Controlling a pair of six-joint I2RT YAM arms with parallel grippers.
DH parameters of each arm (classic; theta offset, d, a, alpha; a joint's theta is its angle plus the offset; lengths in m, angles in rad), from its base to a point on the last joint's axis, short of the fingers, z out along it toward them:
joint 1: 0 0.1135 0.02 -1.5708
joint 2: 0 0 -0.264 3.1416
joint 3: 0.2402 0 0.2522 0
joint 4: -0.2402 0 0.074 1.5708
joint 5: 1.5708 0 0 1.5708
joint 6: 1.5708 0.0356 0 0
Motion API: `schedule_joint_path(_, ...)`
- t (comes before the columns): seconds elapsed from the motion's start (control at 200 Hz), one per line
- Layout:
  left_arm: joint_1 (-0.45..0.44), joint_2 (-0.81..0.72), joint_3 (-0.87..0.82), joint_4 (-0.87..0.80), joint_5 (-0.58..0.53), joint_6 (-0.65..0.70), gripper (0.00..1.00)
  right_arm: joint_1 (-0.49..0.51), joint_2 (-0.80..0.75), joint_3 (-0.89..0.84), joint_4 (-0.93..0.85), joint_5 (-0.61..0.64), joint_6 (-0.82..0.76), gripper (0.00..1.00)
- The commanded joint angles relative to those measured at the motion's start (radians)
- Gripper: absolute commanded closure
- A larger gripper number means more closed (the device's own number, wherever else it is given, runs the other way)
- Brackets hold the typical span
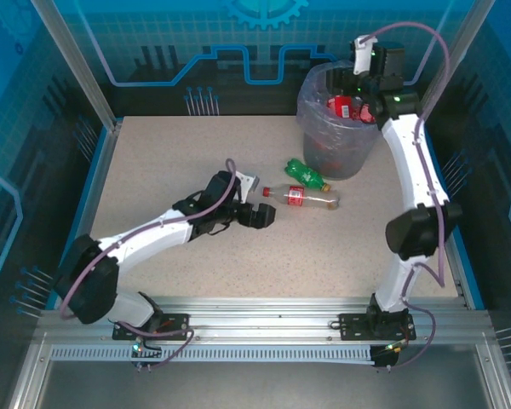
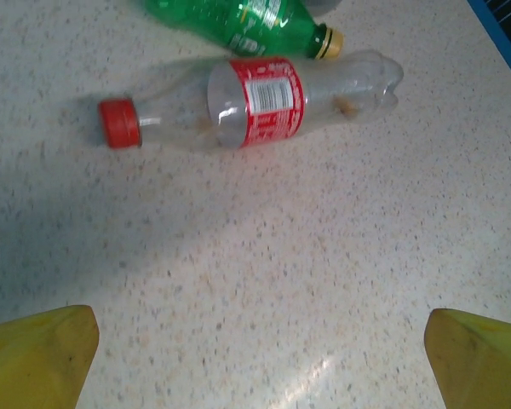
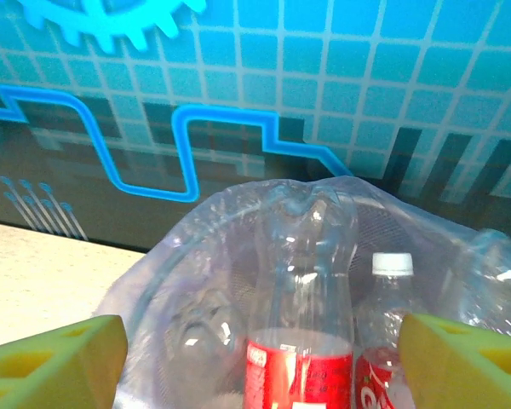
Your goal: Put the plastic bottles in the bin
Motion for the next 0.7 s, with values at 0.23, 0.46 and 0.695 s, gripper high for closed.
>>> schedule_joint_path(0.23, 0.035, 0.265, 0.311, -0.112, 0.028, 0.206, 0.01, -0.007, -0.405, -0.544, 0.099, -0.116, 0.096, 0.15)
schedule_joint_path(0.46, 0.048, 0.434, 0.463, -0.123, 0.119, 0.479, 0.01, -0.035, -0.636, -0.843, 0.105, -0.191, 0.169, 0.15)
schedule_joint_path(0.695, 0.06, 0.613, 0.654, -0.182, 0.215, 0.546, 0.01, -0.082, -0.818, -1.0, 0.018, -0.162, 0.183, 0.15)
